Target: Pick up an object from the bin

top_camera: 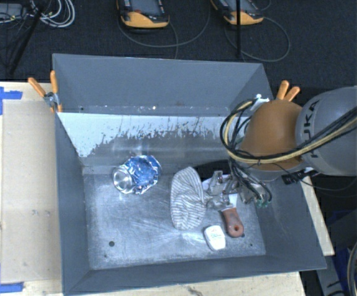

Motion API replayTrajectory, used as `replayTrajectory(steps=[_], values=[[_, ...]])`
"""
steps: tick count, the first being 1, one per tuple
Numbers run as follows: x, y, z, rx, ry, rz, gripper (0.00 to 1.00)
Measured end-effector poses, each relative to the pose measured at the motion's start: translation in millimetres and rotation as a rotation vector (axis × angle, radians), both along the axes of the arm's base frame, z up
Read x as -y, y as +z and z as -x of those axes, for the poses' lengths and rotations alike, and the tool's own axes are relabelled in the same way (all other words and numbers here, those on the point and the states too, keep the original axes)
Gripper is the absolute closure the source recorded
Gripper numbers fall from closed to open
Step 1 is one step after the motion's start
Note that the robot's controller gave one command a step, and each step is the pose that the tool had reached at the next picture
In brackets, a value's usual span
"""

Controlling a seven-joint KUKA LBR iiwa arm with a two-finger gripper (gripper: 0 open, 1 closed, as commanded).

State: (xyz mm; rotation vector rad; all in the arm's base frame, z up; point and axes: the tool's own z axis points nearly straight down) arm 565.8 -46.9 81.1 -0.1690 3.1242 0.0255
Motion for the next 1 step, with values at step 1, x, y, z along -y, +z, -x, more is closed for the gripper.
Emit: replayTrajectory(steps=[1], values=[[0.2, 0.0, -0.1, 0.001, 0.001, 0.001, 1.00]])
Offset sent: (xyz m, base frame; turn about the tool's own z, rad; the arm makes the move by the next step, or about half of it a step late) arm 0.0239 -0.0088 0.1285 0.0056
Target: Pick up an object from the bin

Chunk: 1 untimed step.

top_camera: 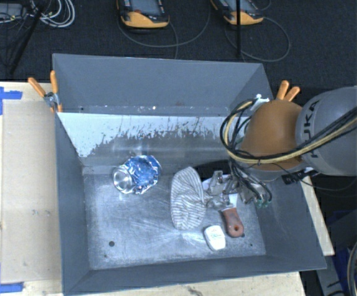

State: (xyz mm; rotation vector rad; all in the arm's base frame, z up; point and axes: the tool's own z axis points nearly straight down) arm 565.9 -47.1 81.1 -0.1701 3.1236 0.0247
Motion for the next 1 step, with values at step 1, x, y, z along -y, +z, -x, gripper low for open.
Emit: replayTrajectory(steps=[1], values=[[4.1, 21.0, -0.3, -0.016, 0.002, 0.009, 1.00]])
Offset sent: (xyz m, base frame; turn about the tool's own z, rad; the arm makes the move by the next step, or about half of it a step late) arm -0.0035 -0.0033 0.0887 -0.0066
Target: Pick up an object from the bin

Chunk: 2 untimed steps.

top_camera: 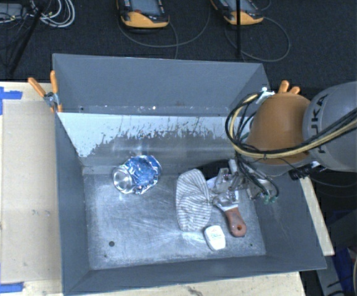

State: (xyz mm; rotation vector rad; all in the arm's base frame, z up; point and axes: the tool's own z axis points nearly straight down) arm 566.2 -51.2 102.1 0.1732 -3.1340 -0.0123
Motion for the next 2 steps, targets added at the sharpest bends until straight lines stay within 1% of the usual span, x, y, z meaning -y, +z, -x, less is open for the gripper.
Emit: replayTrajectory(steps=[1, 2], values=[[0.9, 52.4, 2.0, 0.001, 0.003, 0.006, 1.00], [-51.4, -23.7, -52.6, 0.027, 0.356, 0.008, 0.00]])
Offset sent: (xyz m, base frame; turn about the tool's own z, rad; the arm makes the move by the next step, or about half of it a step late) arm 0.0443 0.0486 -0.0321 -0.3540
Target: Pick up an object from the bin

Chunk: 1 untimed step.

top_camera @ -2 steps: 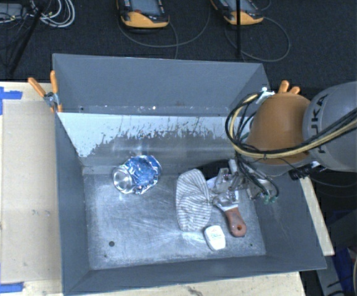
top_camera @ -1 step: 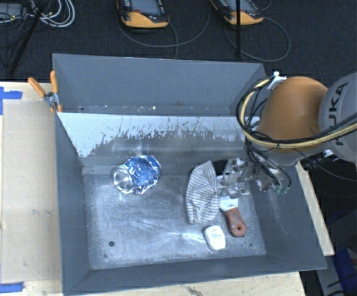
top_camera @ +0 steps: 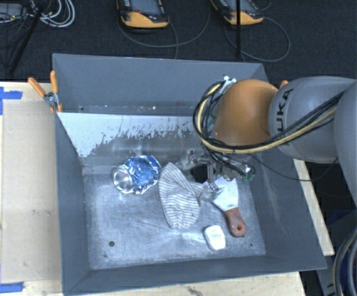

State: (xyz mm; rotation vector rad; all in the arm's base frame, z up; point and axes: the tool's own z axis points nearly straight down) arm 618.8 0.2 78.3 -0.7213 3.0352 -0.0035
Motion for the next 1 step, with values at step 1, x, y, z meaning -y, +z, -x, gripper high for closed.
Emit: replayTrajectory(steps=[1], values=[[5.2, -0.9, 6.4, -0.030, -0.004, 0.008, 1.00]])
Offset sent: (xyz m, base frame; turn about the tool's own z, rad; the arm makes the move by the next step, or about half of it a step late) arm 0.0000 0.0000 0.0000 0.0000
